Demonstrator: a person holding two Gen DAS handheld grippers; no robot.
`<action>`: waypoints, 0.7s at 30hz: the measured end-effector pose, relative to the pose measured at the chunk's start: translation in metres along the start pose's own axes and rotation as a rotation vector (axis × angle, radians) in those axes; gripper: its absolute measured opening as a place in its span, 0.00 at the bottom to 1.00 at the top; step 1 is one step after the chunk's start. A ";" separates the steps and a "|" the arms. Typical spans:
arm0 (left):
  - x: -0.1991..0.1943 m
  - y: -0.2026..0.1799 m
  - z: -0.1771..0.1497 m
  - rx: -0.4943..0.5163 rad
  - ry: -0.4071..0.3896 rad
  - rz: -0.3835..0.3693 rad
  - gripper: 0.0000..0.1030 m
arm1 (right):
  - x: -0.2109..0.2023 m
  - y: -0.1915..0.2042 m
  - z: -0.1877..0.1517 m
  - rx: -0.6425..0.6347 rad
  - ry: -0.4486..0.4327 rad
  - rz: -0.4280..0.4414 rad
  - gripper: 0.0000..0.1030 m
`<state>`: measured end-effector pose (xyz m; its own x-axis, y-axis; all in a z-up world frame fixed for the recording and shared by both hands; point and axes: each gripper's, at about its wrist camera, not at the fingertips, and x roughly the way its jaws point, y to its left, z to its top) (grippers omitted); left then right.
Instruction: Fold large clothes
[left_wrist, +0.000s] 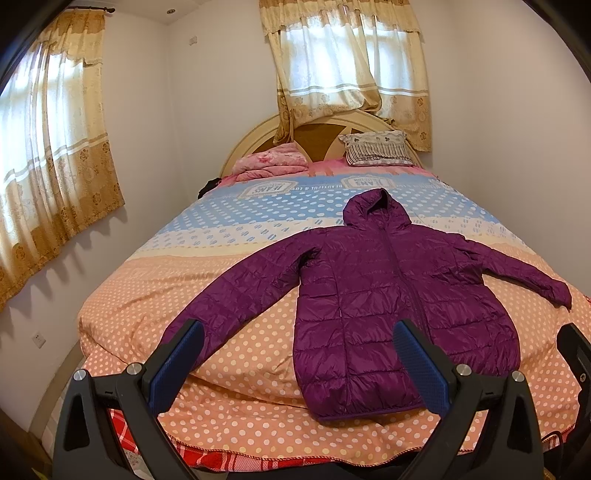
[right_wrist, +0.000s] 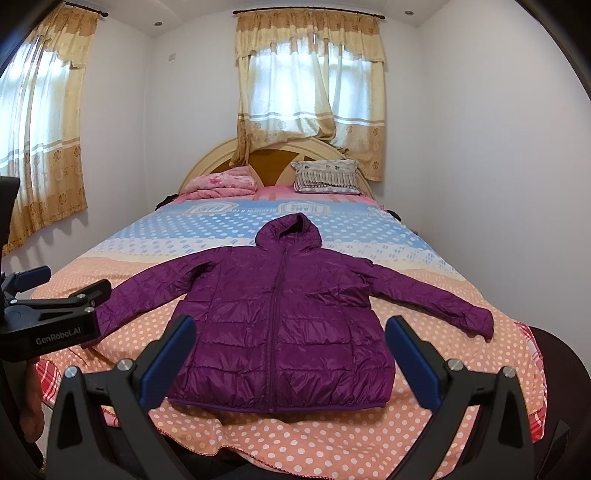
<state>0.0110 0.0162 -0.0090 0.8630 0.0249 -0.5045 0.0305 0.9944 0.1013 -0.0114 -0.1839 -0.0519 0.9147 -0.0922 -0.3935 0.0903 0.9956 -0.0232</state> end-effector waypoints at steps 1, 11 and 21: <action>0.000 0.001 0.000 0.000 -0.001 0.000 0.99 | 0.000 0.000 -0.001 0.000 0.000 0.001 1.00; 0.000 -0.004 0.000 0.004 0.000 0.005 0.99 | 0.000 0.001 -0.002 -0.002 0.002 0.000 1.00; 0.000 -0.005 0.000 0.004 -0.002 0.008 0.99 | 0.000 0.001 0.000 -0.002 0.003 0.000 1.00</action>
<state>0.0108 0.0115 -0.0091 0.8642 0.0322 -0.5020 0.0261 0.9938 0.1085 -0.0111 -0.1829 -0.0522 0.9135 -0.0924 -0.3962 0.0898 0.9956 -0.0252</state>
